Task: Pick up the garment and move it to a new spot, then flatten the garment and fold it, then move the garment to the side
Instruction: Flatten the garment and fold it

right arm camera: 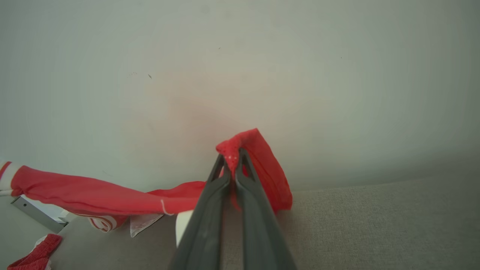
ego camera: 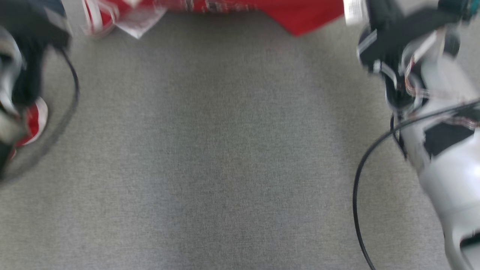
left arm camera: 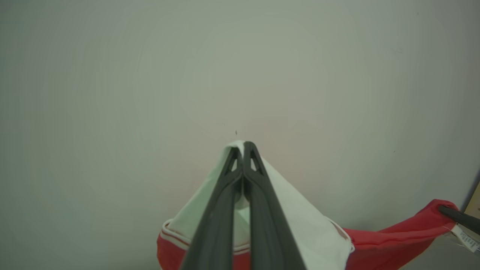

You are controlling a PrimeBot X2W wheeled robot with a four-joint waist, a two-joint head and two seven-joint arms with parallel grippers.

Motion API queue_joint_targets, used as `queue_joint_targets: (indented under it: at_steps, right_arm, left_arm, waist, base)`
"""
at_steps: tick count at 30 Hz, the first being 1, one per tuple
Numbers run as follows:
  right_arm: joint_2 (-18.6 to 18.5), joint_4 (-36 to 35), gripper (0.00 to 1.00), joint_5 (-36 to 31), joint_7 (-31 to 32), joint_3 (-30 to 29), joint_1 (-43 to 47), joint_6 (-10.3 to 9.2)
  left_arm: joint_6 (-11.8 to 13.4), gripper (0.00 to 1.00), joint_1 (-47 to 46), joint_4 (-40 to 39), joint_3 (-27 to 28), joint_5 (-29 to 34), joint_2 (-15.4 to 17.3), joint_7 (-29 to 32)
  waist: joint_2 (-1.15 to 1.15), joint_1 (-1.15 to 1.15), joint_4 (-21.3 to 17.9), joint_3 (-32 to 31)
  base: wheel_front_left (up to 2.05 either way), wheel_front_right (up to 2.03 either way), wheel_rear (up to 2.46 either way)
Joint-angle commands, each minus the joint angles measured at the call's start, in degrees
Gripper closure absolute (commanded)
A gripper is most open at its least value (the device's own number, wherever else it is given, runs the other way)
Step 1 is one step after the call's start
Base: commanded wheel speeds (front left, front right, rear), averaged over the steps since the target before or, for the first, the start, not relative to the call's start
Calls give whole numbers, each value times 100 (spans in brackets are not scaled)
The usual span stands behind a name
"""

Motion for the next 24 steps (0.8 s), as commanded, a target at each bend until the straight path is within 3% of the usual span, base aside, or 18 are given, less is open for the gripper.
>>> queue_joint_targets:
  at_steps: [1, 7, 10, 15, 24]
  right_arm:
    - [-102, -194, 100, 84, -23, 44, 366, 5]
    - [-283, -1021, 100, 81, -54, 56, 1717, 5]
    - [-320, -1349, 100, -59, -44, 18, 2331, 5]
    - [-384, -1886, 100, -293, 70, -129, 3337, 5]
    - [-330, -2594, 100, -620, 329, -722, 4771, 5]
  left_arm:
    - [220, 100, 405, -417, 164, -164, 118, -45]
    - [1089, 100, 2315, -2105, 714, -219, 399, -48]
    - [1313, 100, 3248, -2641, 985, -153, 371, -37]
    - [1444, 100, 4617, -3153, 1330, 5, 11, -36]
    - [1249, 100, 6207, -3205, 1732, 422, -687, -37]
  waist:
    - [1, 2, 15, -288]
    - [1, 2, 13, -576]
    - [1, 2, 30, -713]
    - [1, 2, 133, -928]
    - [1, 2, 279, -1227]
  base:
    - [0, 0, 0]
    - [0, 0, 0]
    - [0, 0, 0]
    - [0, 0, 0]
    - [0, 0, 0]
